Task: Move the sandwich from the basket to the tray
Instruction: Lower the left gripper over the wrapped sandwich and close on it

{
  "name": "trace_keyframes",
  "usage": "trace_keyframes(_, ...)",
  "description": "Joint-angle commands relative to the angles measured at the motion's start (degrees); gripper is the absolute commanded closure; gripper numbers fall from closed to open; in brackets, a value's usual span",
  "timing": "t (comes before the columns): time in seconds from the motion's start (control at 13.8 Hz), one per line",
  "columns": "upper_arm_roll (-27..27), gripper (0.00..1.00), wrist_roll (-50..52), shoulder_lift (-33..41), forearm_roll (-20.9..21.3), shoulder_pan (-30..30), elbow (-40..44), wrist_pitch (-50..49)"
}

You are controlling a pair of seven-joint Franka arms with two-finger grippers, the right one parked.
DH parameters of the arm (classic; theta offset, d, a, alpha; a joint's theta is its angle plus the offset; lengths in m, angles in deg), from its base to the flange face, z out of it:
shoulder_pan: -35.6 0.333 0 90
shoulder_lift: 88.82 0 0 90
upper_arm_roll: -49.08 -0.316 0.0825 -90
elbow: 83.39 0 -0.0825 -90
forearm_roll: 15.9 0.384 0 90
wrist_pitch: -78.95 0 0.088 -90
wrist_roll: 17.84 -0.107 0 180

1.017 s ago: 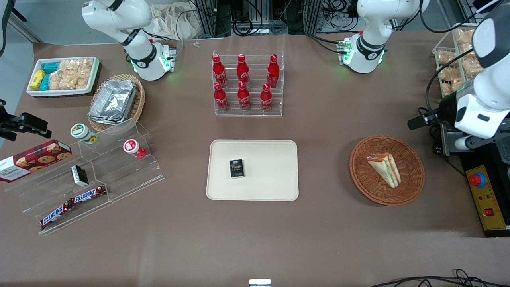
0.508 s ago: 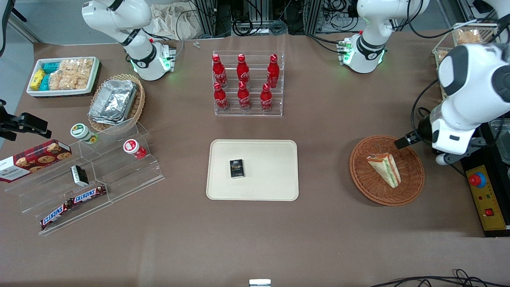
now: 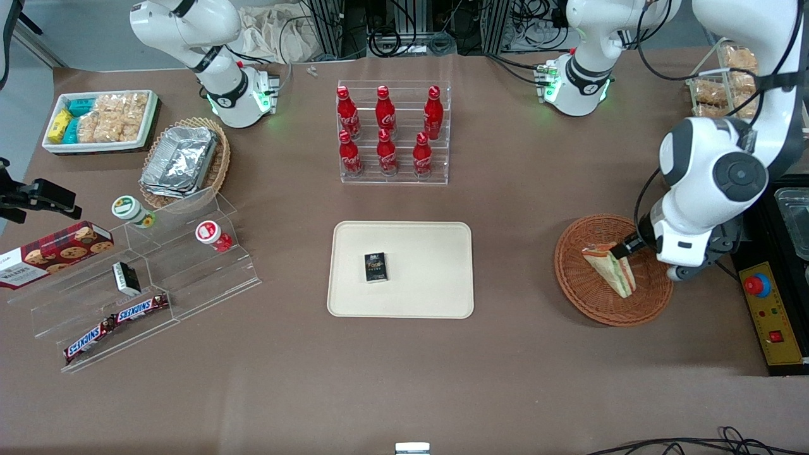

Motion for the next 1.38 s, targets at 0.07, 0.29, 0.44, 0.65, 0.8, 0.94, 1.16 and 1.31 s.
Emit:
trace_keyframes(0.07,0.24,0.00,2.00,-3.34,1.50,-0.02,-0.25,4.00)
trace_keyframes(0.29,0.24,0.00,2.87,-5.98,1.58,-0.02,-0.69,6.64)
trace_keyframes(0.44,0.15,0.00,2.88,-7.48,1.58,-0.02,-0.95,8.22)
trace_keyframes(0.65,0.15,0.00,2.88,-9.41,1.58,-0.02,-1.13,8.93)
trace_keyframes(0.8,0.15,0.00,2.88,-10.29,1.58,-0.02,-1.13,9.72)
trace_keyframes(0.94,0.15,0.00,2.88,-11.26,1.58,-0.02,-1.13,10.60)
trace_keyframes(1.16,0.15,0.00,2.88,-12.05,2.28,0.07,-1.13,11.22)
trace_keyframes(1.31,0.15,0.02,2.88,-12.67,2.64,0.07,-1.13,11.48)
